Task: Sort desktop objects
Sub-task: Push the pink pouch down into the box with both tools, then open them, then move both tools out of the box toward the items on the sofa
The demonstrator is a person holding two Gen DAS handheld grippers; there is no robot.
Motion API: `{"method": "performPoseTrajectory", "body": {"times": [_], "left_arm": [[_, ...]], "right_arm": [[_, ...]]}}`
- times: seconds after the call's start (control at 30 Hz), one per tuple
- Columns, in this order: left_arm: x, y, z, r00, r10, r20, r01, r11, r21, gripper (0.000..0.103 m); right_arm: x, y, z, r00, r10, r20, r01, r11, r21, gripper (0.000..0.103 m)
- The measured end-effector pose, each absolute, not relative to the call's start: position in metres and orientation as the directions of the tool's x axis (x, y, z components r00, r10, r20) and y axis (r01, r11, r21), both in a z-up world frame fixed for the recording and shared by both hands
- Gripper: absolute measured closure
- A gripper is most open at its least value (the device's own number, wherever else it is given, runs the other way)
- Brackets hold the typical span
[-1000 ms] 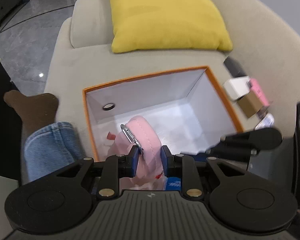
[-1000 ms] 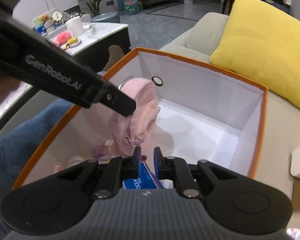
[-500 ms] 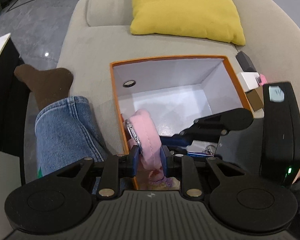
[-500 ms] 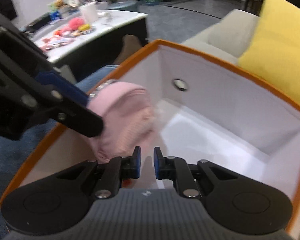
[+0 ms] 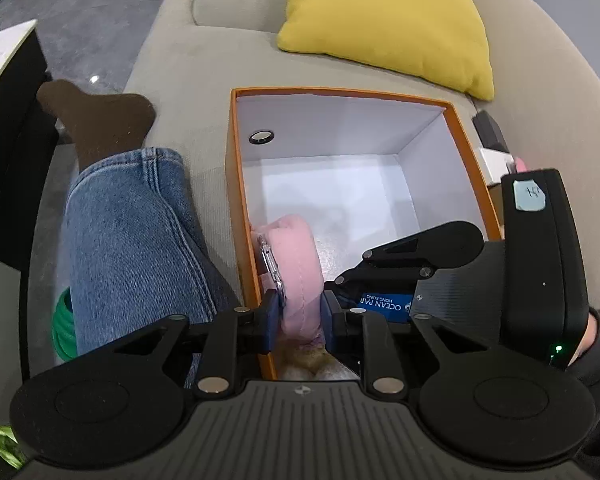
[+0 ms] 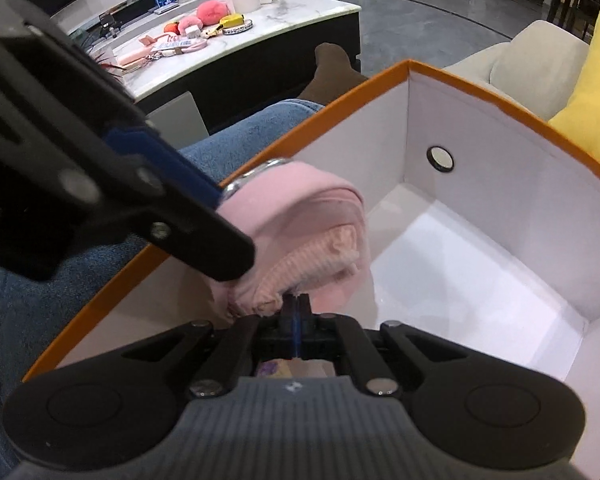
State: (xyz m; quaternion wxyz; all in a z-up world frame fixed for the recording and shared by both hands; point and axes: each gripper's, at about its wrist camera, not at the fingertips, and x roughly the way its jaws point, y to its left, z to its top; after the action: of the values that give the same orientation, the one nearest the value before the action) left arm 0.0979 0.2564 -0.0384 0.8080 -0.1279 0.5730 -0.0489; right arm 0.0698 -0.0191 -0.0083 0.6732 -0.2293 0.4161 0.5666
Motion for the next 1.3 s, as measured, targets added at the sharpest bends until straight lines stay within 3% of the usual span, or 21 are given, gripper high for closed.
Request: {"method": "performPoseTrajectory", "body": {"times": [0.23,0.43,0.53,0.6,0.63,0.93,1.17,1.3], "left_arm": [[0.104,0.267,-0.047,0.341,-0.267,-0.901,-0.142,0.933,-0.330,0.075],[0.101,0.260,-0.043,0.354,-0.251,-0.901,-0.126,0.942,-0.312,0.073],[0.100,0.258,-0.035,0.368,-0.247,-0.896,-0.116,0.944,-0.308,0.065],[0.097,0.255,-0.028,0.384,-0.245,-0.890,-0.104,0.947,-0.305,0.052],[0.096,0.255,-0.025,0.394,-0.240,-0.887,-0.100,0.948,-0.301,0.050],[0.079,0.240,0.007,0.510,-0.208,-0.835,-0.055,0.960,-0.273,0.050],[0.074,0.177,0.029,0.596,-0.211,-0.774,0.071,0.975,-0.211,0.050],[0.085,0.134,0.026,0.600,-0.274,-0.752,0.152,0.961,-0.229,0.050]], "right_arm": [[0.072,-0.023,-0.008,0.032,0.568,-0.823,-0.942,0.292,0.164,0.099],[0.079,-0.035,0.001,0.066,0.588,-0.806,-0.923,0.343,0.175,0.093],[0.081,-0.037,0.006,0.085,0.597,-0.798,-0.921,0.353,0.166,0.092],[0.080,-0.038,0.008,0.094,0.600,-0.794,-0.922,0.353,0.158,0.092],[0.078,-0.038,0.009,0.100,0.601,-0.793,-0.923,0.353,0.151,0.092],[0.081,-0.052,0.025,0.153,0.630,-0.762,-0.904,0.400,0.149,0.088],[0.082,-0.122,0.065,0.272,0.657,-0.703,-0.836,0.523,0.165,0.086],[0.089,-0.175,0.079,0.357,0.631,-0.688,-0.769,0.618,0.167,0.083]]}}
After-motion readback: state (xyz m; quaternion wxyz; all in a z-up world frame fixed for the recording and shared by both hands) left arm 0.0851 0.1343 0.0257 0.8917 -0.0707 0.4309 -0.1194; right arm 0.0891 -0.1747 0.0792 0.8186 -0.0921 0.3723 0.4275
